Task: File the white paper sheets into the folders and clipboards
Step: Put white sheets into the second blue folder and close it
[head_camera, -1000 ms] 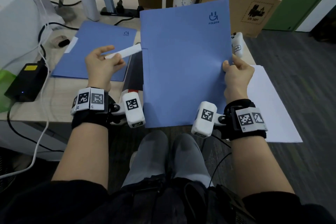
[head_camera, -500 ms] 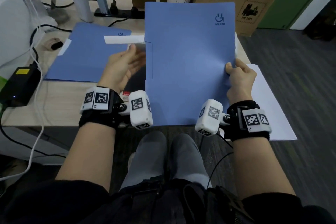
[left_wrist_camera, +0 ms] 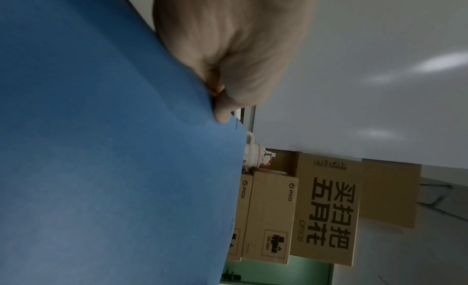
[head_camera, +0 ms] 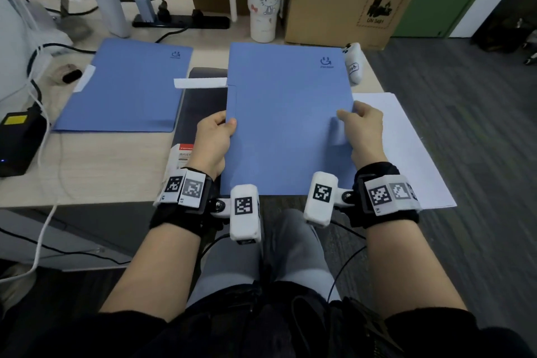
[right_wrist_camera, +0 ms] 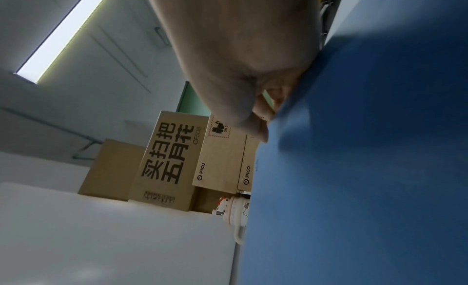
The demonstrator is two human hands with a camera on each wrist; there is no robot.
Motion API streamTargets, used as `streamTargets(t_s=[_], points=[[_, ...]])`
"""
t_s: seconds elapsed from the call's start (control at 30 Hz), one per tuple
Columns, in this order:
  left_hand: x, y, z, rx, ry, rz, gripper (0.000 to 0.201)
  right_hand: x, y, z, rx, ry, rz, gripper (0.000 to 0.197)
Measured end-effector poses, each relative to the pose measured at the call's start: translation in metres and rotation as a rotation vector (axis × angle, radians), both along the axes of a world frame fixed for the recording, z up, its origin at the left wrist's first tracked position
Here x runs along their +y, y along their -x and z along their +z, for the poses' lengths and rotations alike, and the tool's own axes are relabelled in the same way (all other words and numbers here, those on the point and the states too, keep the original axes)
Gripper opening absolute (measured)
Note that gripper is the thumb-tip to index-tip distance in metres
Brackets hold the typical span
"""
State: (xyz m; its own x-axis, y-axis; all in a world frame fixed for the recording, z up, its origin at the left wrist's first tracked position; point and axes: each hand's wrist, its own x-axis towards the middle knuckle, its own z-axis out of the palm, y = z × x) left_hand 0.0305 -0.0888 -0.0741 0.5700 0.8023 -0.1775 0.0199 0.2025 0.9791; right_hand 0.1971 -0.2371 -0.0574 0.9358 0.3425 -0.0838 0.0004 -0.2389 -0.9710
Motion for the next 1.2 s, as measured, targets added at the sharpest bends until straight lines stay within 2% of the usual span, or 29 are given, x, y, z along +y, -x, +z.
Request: streamTargets(t_s=[0.1,0.23,0.33,0.37,0.47,0.6,0.77,0.83,0.93,1.1,1.2], points=[[-0.003,-0.005,-0.004,0.03,-0.011,0.019,0.026,-0.008,0.0,0.0,-0.06,0.057,0.036,0.006],[-0.004,-0.012,-0.009,0.071,-0.015,0.012,0.026,-0.02,-0.001,0.0,-0.115,0.063,0.064,0.02],[-0.001,-0.018,-0.013,0.122,-0.036,0.007,0.024,-0.03,-0.006,0.003,-0.092,0.061,0.053,0.027],[0.0,-0.02,-0.013,0.15,-0.045,0.017,0.027,-0.033,-0.006,0.004,-0.066,0.043,0.051,0.03],[0.004,-0.025,-0.019,0.21,-0.058,0.086,0.036,-0.041,-0.008,0.008,-0.004,-0.067,0.084,0.021],[0.003,-0.027,-0.016,0.235,-0.103,0.102,0.029,-0.046,-0.008,0.017,0.043,-0.23,0.133,0.03],[0.009,-0.024,-0.014,0.328,-0.244,-0.079,0.013,-0.032,0.006,0.027,-0.007,-0.41,0.214,0.041],[0.01,-0.02,-0.011,0.386,-0.279,-0.136,0.007,-0.023,0.018,0.033,-0.065,-0.439,0.268,0.038],[0.009,-0.01,0.0,0.45,-0.348,-0.22,0.024,-0.007,0.033,0.039,-0.121,-0.443,0.348,0.035],[0.002,0.007,0.023,0.433,-0.352,-0.363,0.028,0.02,0.054,0.051,-0.124,-0.402,0.479,0.046],[0.005,0.023,0.034,0.424,-0.319,-0.442,0.034,0.039,0.066,0.054,-0.187,-0.323,0.58,0.05]])
